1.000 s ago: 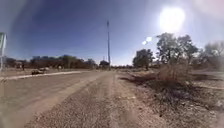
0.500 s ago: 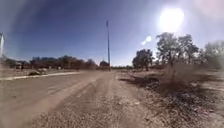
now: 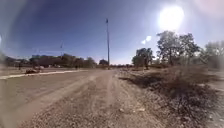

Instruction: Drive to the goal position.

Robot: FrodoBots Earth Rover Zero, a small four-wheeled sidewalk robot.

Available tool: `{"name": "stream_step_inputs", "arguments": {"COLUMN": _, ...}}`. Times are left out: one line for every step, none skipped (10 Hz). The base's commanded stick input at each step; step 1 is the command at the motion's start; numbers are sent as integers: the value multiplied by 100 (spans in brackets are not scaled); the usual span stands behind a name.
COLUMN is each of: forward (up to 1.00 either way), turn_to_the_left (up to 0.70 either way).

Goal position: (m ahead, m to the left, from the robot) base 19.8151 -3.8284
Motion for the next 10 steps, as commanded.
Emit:
{"name": "stream_step_inputs", "arguments": {"forward": 70, "turn_to_the_left": 0}}
{"name": "stream_step_inputs", "arguments": {"forward": 70, "turn_to_the_left": 0}}
{"name": "stream_step_inputs", "arguments": {"forward": 70, "turn_to_the_left": 0}}
{"name": "stream_step_inputs", "arguments": {"forward": 70, "turn_to_the_left": 0}}
{"name": "stream_step_inputs", "arguments": {"forward": 70, "turn_to_the_left": 0}}
{"name": "stream_step_inputs", "arguments": {"forward": 70, "turn_to_the_left": 0}}
{"name": "stream_step_inputs", "arguments": {"forward": 70, "turn_to_the_left": 0}}
{"name": "stream_step_inputs", "arguments": {"forward": 70, "turn_to_the_left": 0}}
{"name": "stream_step_inputs", "arguments": {"forward": 70, "turn_to_the_left": 0}}
{"name": "stream_step_inputs", "arguments": {"forward": 70, "turn_to_the_left": 0}}
